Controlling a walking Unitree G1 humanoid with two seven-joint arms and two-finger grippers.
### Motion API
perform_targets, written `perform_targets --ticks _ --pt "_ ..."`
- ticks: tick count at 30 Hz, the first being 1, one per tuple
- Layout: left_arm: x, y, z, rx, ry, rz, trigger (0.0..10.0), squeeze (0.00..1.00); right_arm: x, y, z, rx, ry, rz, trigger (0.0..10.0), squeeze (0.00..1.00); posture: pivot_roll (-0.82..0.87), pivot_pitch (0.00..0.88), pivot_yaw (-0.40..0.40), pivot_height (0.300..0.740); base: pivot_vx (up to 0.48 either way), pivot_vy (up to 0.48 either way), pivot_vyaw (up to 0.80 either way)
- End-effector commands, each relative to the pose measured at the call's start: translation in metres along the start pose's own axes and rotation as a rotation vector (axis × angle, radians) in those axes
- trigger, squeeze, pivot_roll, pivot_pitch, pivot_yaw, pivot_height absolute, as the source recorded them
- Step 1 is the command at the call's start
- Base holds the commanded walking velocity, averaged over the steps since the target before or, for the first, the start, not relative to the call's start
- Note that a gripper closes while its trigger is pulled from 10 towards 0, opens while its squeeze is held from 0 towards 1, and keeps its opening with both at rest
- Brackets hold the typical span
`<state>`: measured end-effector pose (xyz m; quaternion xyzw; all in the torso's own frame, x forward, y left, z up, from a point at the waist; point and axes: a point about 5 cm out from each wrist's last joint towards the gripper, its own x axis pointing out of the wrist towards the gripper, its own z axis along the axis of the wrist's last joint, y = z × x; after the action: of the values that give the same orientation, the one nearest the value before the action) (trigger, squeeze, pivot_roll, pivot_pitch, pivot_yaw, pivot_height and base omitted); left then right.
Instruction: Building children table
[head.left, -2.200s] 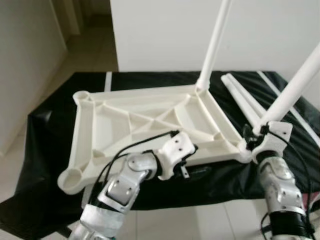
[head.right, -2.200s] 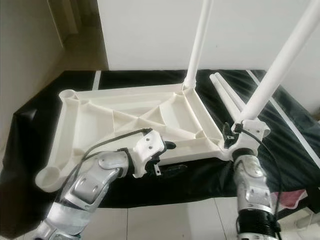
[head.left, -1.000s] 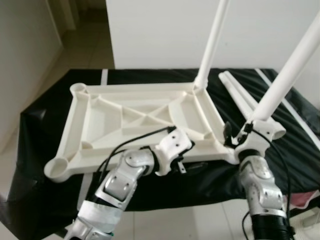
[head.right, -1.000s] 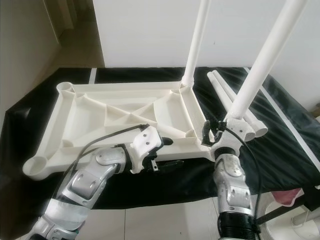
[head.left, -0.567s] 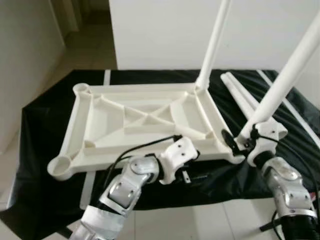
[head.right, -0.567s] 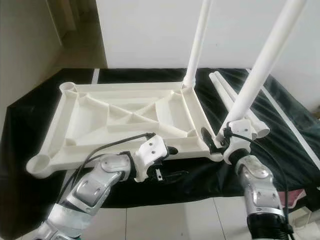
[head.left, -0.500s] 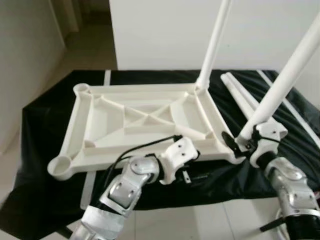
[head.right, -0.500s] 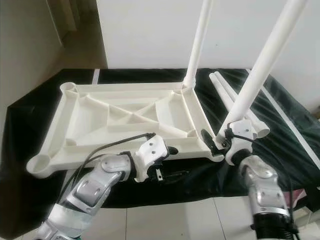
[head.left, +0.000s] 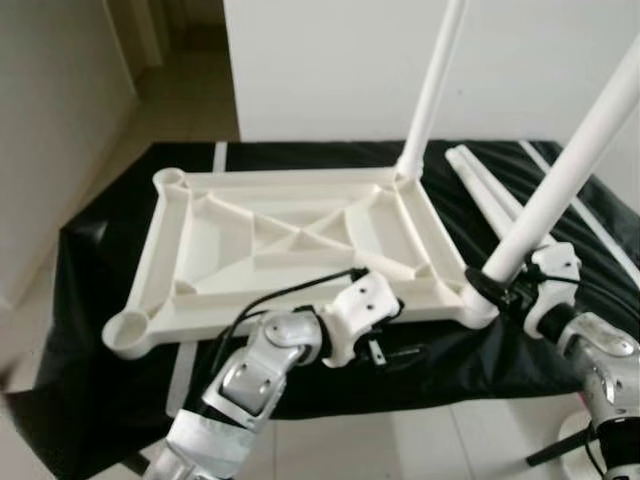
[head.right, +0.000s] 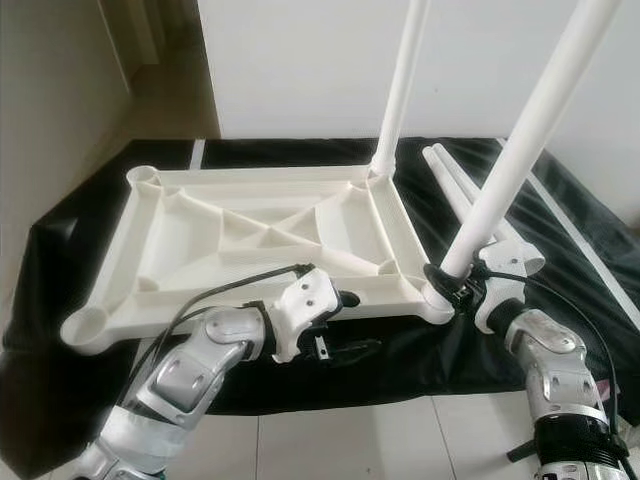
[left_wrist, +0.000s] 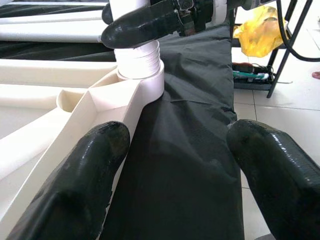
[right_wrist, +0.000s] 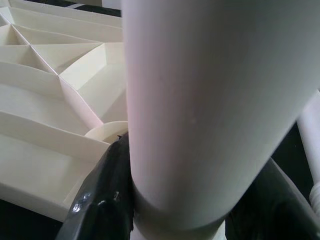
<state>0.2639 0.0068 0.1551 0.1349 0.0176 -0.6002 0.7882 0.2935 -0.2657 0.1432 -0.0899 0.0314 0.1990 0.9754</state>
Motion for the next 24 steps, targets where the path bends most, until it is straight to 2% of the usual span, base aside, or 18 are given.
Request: perform_targets --ticks 1,4,5,6,8,10,13,18,21,24 --pt "0.0 0.0 -0.002 -0.009 0.012 0.044 10.0 0.0 -0.004 0.002 -0.012 0.015 0.051 0.014 0.0 0.0 0.03 0.0 -0.008 0.74 0.0 0.0 0.0" --pt "0.0 0.0 -0.002 -0.01 0.011 0.044 10.0 0.0 -0.005 0.003 -0.014 0.037 0.052 0.004 0.0 0.0 0.03 0.0 -0.008 0.74 0.0 0.0 0.0" --pt "0.0 0.001 -0.002 -0.01 0.01 0.044 10.0 0.0 -0.005 0.004 -0.014 0.042 0.049 -0.008 6.8 0.0 0.02 0.0 -0.006 0.74 0.0 0.0 0.0" --pt "0.0 0.001 -0.002 -0.009 0.011 0.045 10.0 0.0 -0.005 0.004 -0.014 0.068 0.043 -0.026 10.0 0.0 0.02 0.0 -0.006 0.74 0.0 0.0 0.0" --pt "0.0 0.002 -0.002 -0.008 0.012 0.045 10.0 0.0 -0.004 0.004 -0.014 0.086 0.039 -0.038 10.0 0.0 0.02 0.0 -0.006 0.74 0.0 0.0 0.0" --pt "0.0 0.003 -0.002 -0.01 0.012 0.049 10.0 0.0 -0.003 0.002 -0.012 0.129 0.022 -0.147 10.0 0.0 0.0 0.0 -0.008 0.74 0.0 0.0 0.0" --pt "0.0 0.005 -0.002 -0.011 0.012 0.055 10.0 0.0 -0.003 0.002 -0.011 0.144 0.015 -0.206 10.0 0.0 0.0 0.0 -0.009 0.74 0.0 0.0 0.0" --pt "-0.002 0.013 -0.002 -0.021 0.009 0.081 10.0 0.0 0.002 0.014 -0.006 0.205 -0.004 -0.408 10.0 0.0 -0.02 0.0 -0.01 0.74 0.0 0.0 0.0" --pt "-0.002 0.014 -0.003 -0.021 0.01 0.087 10.0 0.0 0.003 0.016 -0.006 0.226 0.006 -0.461 10.0 0.0 -0.02 0.0 -0.011 0.74 0.0 0.0 0.0" --pt "-0.004 0.025 -0.001 -0.025 0.0 0.135 10.0 0.0 0.005 0.032 -0.01 0.275 0.027 -0.61 10.0 0.0 -0.02 0.0 -0.012 0.74 0.0 0.0 0.0"
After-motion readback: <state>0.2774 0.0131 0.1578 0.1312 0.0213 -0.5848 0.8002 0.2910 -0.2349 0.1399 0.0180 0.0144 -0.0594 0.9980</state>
